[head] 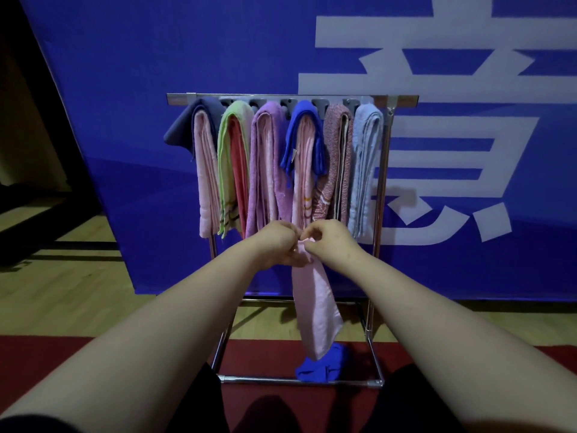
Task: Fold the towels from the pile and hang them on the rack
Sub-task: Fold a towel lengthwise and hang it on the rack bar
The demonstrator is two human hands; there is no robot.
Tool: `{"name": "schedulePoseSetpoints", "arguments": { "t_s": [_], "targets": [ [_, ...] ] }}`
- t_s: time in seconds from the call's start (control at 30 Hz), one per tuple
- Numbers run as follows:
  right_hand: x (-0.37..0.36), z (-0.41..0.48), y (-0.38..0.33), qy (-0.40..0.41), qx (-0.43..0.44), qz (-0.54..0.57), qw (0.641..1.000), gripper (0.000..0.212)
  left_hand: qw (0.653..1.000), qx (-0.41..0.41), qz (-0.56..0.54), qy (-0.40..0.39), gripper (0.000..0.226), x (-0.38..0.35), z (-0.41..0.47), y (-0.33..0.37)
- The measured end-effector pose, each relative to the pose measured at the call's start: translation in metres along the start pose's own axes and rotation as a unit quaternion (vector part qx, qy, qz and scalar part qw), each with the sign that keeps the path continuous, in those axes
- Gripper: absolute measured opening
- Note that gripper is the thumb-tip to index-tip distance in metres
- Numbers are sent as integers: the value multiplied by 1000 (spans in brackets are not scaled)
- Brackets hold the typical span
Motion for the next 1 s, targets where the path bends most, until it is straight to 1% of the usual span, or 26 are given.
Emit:
{"name": "schedulePoseSetpoints", "arguments": {
  "t_s": [0.03, 0.07, 0.1, 0.13, 0.2, 0.27, 0.4, 0.5, 0.57, 0.63, 0.7, 0.8, 0.9, 1.0],
  "targets": [
    [6, -3, 6, 28, -2, 9, 1000, 12, 992, -25, 123, 33, 17, -2, -49, 17],
    [4, -1, 13, 26, 0, 0, 1000, 11, 983, -40, 168, 61, 21, 4, -69, 22],
    [8, -3, 12, 22, -11, 2, 1000, 11, 984, -17, 173, 38, 24, 6, -74, 14],
    [9, -2, 10, 19, -3, 12, 1000, 12, 981, 10, 189, 41, 25, 6, -63, 6],
    [13, -3, 9, 29, 7, 22, 999, 14, 960, 47, 269, 66, 26, 11, -55, -6],
    [17, -3, 16, 41, 4, 35, 999, 14, 941, 43, 328, 67, 27, 14, -58, -11],
    [21, -3, 24, 46, 0, 41, 998, 14, 915, 34, 397, 66, 25, 24, -49, -24],
    [20, -5, 28, 42, -11, 22, 999, 14, 910, -28, 387, 148, 19, 45, -45, -9],
    [24, -6, 31, 72, -13, 27, 997, 14, 903, -77, 362, 221, 18, 62, -50, 12],
    [35, -7, 32, 116, -13, 42, 992, 14, 893, -122, 341, 268, 16, 75, -54, 30],
    [40, -4, 32, 130, -14, 36, 991, 13, 885, -138, 359, 264, 15, 77, -58, 41],
    [42, -3, 31, 150, -13, 35, 988, 13, 876, -132, 376, 271, 15, 81, -59, 47],
    [43, -4, 27, 169, -13, 61, 984, 14, 880, -128, 353, 293, 15, 88, -60, 48],
    [41, -4, 27, 172, -7, 78, 982, 15, 892, -126, 327, 284, 13, 86, -62, 45]
  ]
}}
Point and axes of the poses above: each hand's wrist, its own z-axis towards the middle knuckle, its own x-axis out of the back of the hand, y = z × x, the point moved 10 cm from there along z, towards the middle knuckle, and after that the axes turned 10 degrees about x, right-handed, at the moved point
